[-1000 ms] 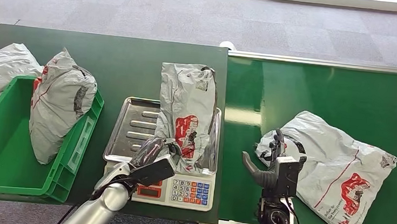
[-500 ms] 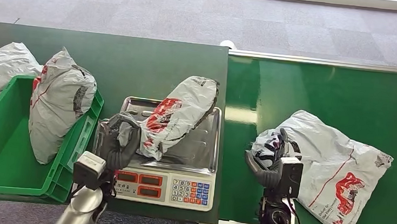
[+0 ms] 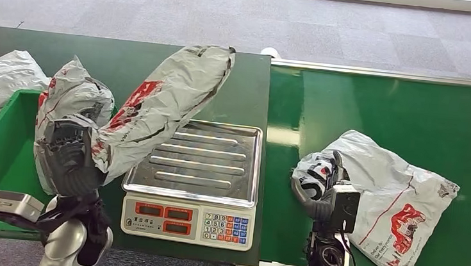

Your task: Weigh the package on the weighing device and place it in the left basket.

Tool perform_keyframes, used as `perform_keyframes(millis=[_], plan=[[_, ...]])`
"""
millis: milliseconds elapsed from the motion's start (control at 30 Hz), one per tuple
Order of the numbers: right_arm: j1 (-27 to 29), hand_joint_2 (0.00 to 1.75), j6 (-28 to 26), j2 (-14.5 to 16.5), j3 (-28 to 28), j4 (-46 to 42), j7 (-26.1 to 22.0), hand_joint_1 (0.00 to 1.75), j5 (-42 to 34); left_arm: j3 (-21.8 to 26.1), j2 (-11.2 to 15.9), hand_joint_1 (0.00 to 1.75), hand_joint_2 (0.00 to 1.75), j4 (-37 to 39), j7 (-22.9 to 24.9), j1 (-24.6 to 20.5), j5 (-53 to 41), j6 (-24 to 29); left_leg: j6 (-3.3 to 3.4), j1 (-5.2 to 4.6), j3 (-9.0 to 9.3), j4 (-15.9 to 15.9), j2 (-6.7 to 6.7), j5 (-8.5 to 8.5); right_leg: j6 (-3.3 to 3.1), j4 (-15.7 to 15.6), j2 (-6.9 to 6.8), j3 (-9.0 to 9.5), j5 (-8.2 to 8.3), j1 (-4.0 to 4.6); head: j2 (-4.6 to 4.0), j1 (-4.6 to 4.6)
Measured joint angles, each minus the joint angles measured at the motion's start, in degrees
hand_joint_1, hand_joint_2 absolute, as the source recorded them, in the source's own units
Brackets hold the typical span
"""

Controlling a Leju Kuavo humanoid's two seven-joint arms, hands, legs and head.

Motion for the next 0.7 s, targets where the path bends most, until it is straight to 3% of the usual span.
perform_keyframes(millis=[367,500,700], plan=[[0.0,1.75,-0.6,0.0,0.0,0.4,-0.2,0.0,-0.4,5.4,-0.3,1.75,1.75,-15.0,-0.1,2.2,-1.1,11.7,0.0,0.0,-0.02,0.0,0.01,0.0,0.0,0.0,0.0,-0.02,0.0,0.0,0.0,0.0],[0.1,1.75,-1.0,0.0,0.0,0.4,-0.2,0.0,-0.4,10.8,-1.5,1.75,1.75,-19.4,-0.1,3.4,0.3,10.6,0.0,0.0,-0.02,0.0,0.02,0.0,0.0,0.0,0.0,-0.03,0.0,0.0,0.0,-0.01],[0.1,1.75,-1.4,0.0,0.0,0.4,-0.2,0.0,-0.3,20.6,-5.6,1.75,1.75,-22.7,-0.1,4.3,3.5,3.9,0.0,0.0,-0.02,0.0,0.02,0.0,0.0,0.0,0.0,-0.02,0.0,0.0,0.0,0.0]])
